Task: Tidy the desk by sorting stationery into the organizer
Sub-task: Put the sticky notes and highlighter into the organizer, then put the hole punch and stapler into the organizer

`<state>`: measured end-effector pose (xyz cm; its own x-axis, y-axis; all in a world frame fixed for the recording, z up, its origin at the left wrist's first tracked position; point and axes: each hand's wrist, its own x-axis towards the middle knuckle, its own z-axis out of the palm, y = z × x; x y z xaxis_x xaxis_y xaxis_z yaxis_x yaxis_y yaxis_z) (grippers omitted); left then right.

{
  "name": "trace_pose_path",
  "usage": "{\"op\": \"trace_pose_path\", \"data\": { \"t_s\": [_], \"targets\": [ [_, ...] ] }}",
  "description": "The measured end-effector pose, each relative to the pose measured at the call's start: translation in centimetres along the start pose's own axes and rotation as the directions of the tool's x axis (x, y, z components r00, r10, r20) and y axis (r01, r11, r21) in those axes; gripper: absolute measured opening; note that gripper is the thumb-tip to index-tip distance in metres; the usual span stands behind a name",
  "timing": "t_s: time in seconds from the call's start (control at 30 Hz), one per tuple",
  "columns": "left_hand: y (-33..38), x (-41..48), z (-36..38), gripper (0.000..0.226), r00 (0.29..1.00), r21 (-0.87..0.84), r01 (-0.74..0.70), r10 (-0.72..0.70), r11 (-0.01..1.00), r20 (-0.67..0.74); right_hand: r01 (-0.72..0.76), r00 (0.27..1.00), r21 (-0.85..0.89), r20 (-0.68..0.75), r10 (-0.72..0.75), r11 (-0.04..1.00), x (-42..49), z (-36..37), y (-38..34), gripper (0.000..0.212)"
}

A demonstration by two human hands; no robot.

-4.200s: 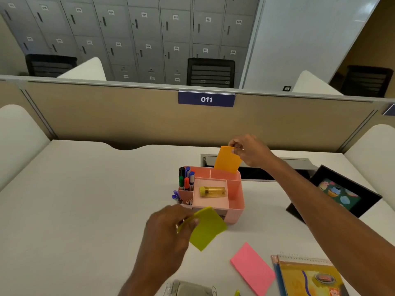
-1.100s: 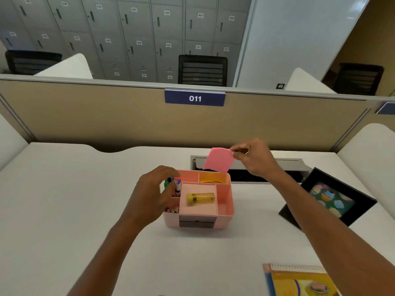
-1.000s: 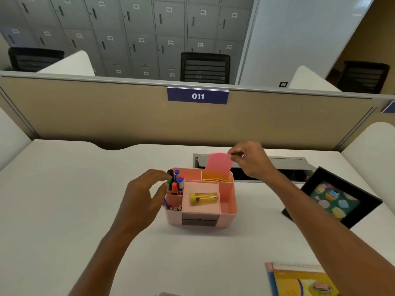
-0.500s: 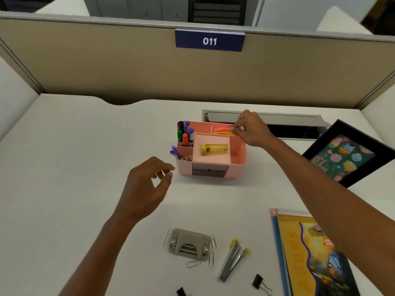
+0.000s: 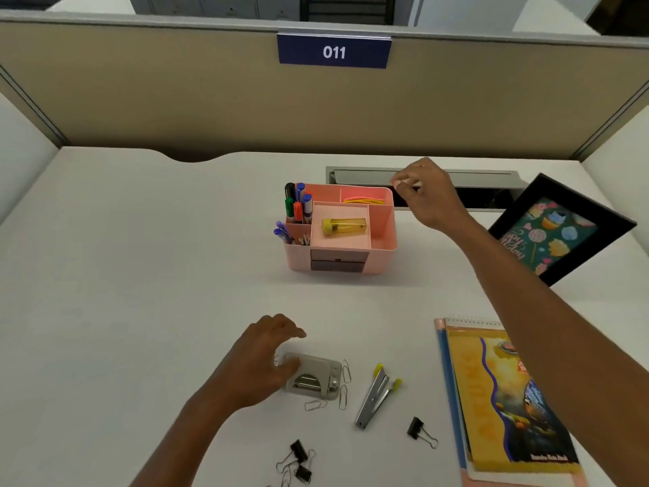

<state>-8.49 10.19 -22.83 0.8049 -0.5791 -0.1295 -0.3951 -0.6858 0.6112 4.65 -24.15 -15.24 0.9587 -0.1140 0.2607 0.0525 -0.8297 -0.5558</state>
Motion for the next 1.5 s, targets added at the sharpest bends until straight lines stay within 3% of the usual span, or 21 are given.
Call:
{"op": "trace_pose_path", "data": {
  "t_s": [0.1,0.2,0.27,0.33,0.4,0.5,0.6,0.7,0.77,0.87,1.1,1.37,1.5],
  "targets": [
    [0.2,-0.3,0.6,0.052,0.998,0.058,-0.007,0.004,0.998,0.060,0.005,0.997,0.119,-0.079,0.005,0.993,-3.3,-1.3,-0.8,0.012],
    [0.0,-0.5,1.4,0.067,0.995,0.154,0.010,-0.026,0.988,0.101,0.022,0.999,0.196,-0.053,-0.012,0.980,-8.1,-1.2,-2.3,0.012],
    [-0.5,-0.7,1.7,0.069,0.995,0.144,0.020,-0.034,0.989,0.099,0.019,0.998,0.243,0.055,-0.033,0.970,-11.8,0.3,-3.6,0.015],
    [-1.3,-0.9,1.7,0.067,0.995,0.085,0.047,-0.055,0.995,0.083,-0.018,0.964,0.217,0.264,-0.041,0.976,-15.4,2.3,-5.3,0.020],
    [-2.7,-1.0,1.7,0.061,0.997,0.041,0.069,-0.070,0.997,0.020,-0.022,0.893,0.111,0.448,-0.031,0.994,-18.2,4.4,-7.1,0.041],
    [-5.0,-1.2,2.1,0.062,0.983,0.113,0.095,-0.075,0.989,-0.170,0.124,0.831,-0.100,0.554,-0.049,0.987,-20.5,7.3,-9.4,0.058],
    [-6.5,-1.6,3.4,0.067,0.962,0.194,0.146,-0.093,0.970,-0.258,0.270,0.817,-0.211,0.567,-0.107,0.939,-21.6,9.7,-10.4,0.054],
    [-7.2,-2.2,4.8,0.061,0.959,0.236,0.158,-0.092,0.959,-0.267,0.324,0.801,-0.279,0.589,-0.105,0.904,-22.4,11.0,-10.4,0.038],
    [-7.3,-2.4,5.3,0.056,0.960,0.240,0.165,-0.100,0.957,-0.261,0.346,0.789,-0.310,0.607,-0.096,0.885,-22.7,11.1,-10.5,0.039],
    [-7.2,-2.4,5.5,0.054,0.958,0.246,0.169,-0.100,0.954,-0.270,0.345,0.810,-0.351,0.581,-0.087,0.871,-22.9,11.3,-10.5,0.044],
    [-7.4,-2.3,5.7,0.055,0.958,0.259,0.181,-0.111,0.949,-0.264,0.302,0.791,-0.276,0.607,-0.078,0.912,-22.1,10.3,-10.6,0.032],
    [-7.3,-2.2,5.8,0.056,0.955,0.257,0.185,-0.111,0.948,-0.276,0.184,0.810,-0.199,0.586,-0.033,0.963,-20.6,8.2,-10.4,0.041],
    [-7.1,-2.0,5.8,0.056,0.956,0.201,0.174,-0.116,0.964,-0.270,0.206,0.806,-0.203,0.589,-0.048,0.957,-19.9,7.7,-10.3,0.043]
  ]
}}
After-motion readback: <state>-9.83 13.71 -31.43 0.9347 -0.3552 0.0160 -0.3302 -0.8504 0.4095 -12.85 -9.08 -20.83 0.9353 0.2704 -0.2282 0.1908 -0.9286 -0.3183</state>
